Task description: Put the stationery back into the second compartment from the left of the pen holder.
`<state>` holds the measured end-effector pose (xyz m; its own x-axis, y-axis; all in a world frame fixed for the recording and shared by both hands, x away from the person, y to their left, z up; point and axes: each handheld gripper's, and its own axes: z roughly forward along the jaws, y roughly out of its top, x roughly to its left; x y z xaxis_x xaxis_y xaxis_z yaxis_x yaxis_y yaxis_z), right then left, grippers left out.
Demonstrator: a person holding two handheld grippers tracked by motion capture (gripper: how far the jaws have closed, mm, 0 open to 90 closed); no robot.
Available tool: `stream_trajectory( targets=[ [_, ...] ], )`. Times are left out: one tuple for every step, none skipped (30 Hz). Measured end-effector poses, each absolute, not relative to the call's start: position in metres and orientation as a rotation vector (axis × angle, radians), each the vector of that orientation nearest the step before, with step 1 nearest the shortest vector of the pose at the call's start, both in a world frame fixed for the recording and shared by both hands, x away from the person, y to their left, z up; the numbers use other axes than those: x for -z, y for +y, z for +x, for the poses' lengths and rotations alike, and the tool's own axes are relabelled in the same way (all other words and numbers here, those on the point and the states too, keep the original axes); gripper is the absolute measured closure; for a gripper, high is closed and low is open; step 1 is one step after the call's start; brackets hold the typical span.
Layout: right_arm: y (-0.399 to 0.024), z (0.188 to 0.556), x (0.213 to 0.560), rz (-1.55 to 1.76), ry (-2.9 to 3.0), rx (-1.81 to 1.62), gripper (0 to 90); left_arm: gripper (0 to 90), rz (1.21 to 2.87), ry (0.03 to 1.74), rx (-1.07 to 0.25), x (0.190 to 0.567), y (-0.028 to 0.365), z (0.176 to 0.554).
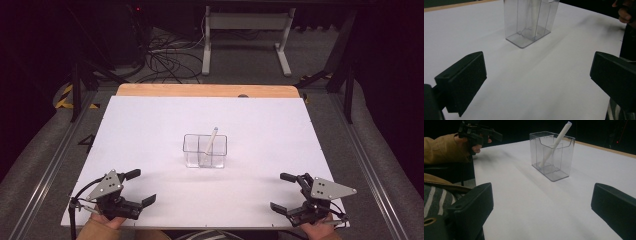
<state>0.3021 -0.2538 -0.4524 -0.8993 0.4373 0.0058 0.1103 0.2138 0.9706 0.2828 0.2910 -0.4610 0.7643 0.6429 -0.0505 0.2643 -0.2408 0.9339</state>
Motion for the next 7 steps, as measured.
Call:
stream_trajectory(
  targets=[
    [-0.2536,0.3020,0.4525,0.519,2.223,-1.739,4.7,1.6,1.823,0.706,-0.430,0.4610,0.2915,0.2825],
    [-0.2534,0.3020,0.4526,0.520,2.224,-1.736,4.7,1.6,1.820,0.705,-0.434,0.4605,0.2923,0.2823],
    [-0.2532,0.3020,0.4526,0.520,2.225,-1.735,4.7,1.7,1.811,0.704,-0.433,0.4602,0.2930,0.2828],
    [-0.2530,0.3021,0.4526,0.520,2.224,-1.734,4.7,1.7,1.811,0.708,-0.439,0.4598,0.2940,0.2832],
    [-0.2530,0.3022,0.4527,0.521,2.224,-1.733,4.7,1.7,1.803,0.716,-0.440,0.4598,0.2942,0.2833],
    [-0.2530,0.3023,0.4527,0.521,2.223,-1.732,4.7,1.7,1.803,0.717,-0.445,0.4596,0.2947,0.2835],
    [-0.2531,0.3024,0.4526,0.522,2.222,-1.731,4.7,1.7,1.803,0.718,-0.449,0.4594,0.2949,0.2837]
  ],
)
